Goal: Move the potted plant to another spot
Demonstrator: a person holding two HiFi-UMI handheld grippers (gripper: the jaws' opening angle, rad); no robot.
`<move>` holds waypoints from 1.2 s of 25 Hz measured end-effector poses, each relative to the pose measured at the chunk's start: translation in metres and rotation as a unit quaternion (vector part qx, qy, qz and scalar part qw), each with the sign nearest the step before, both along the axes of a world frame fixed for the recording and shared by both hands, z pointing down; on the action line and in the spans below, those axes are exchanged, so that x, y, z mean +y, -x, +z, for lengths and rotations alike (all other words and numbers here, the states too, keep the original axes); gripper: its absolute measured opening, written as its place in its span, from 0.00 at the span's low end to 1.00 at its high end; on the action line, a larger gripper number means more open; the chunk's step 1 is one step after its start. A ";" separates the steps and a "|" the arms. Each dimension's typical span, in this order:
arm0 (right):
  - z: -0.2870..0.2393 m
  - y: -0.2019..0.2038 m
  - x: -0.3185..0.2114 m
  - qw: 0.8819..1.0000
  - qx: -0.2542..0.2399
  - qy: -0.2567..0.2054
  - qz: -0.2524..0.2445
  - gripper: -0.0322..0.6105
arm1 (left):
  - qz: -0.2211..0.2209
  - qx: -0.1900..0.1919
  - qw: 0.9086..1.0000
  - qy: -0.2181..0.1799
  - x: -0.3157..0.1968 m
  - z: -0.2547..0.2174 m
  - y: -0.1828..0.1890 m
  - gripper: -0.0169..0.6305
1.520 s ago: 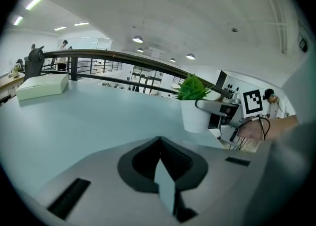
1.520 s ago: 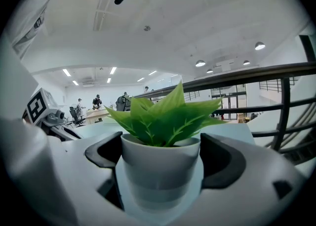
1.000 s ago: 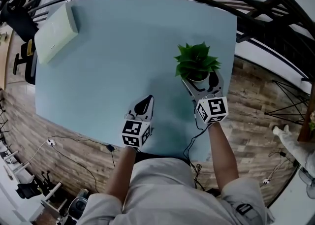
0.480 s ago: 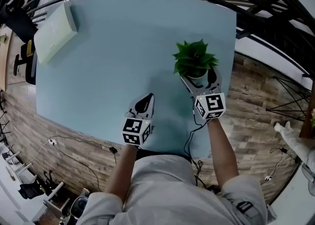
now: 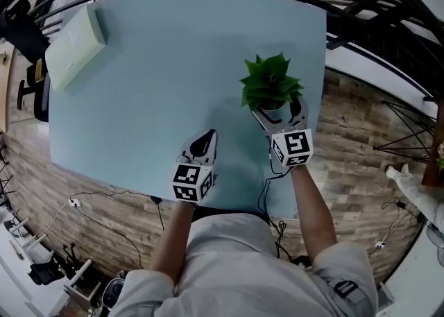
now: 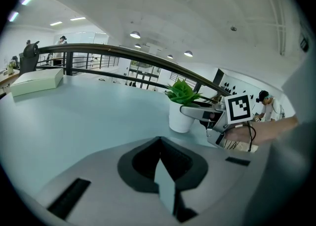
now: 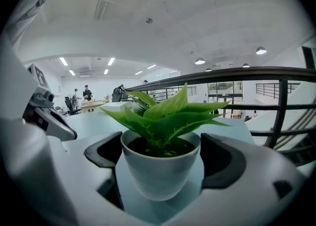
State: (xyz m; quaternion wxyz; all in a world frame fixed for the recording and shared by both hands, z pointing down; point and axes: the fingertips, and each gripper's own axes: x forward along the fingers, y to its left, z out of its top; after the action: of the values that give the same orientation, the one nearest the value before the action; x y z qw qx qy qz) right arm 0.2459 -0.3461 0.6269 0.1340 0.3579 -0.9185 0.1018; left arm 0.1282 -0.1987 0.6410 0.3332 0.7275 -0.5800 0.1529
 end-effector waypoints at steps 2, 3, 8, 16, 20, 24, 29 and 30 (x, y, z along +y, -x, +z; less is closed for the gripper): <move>0.001 -0.002 0.003 1.000 0.004 0.001 0.002 0.82 | 0.000 0.000 1.000 -0.001 0.002 0.000 -0.001 0.05; 0.002 -0.003 0.004 1.000 0.005 0.001 0.004 0.82 | 0.000 0.000 1.000 -0.001 0.003 0.000 -0.001 0.05; 0.004 -0.001 0.009 1.000 0.019 -0.007 0.002 0.82 | 0.000 -0.001 1.000 -0.001 0.009 -0.002 -0.002 0.05; 0.011 -0.001 0.017 0.999 0.025 0.006 0.024 0.83 | -0.001 -0.001 1.000 0.002 0.023 0.000 0.000 0.05; 0.014 -0.003 0.021 0.999 0.029 0.009 0.029 0.83 | -0.002 -0.003 1.000 0.000 0.029 -0.002 -0.003 0.05; 0.015 -0.002 0.024 0.999 0.029 0.013 0.024 0.83 | -0.003 -0.008 1.000 -0.004 0.034 -0.007 -0.004 0.05; 0.017 -0.003 0.030 0.999 0.015 0.034 0.020 0.86 | -0.005 -0.014 1.000 -0.003 0.041 -0.014 -0.005 0.05; 0.018 -0.005 0.030 0.999 0.012 0.040 0.022 0.87 | -0.007 -0.013 1.000 -0.001 0.040 -0.016 -0.005 0.05</move>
State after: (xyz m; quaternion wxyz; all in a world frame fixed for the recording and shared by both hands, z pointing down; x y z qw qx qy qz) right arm 0.2511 -0.3162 0.6444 0.1575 0.3736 -0.9038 0.1370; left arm 0.1336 -0.1583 0.6249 0.3262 0.7214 -0.5896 0.1597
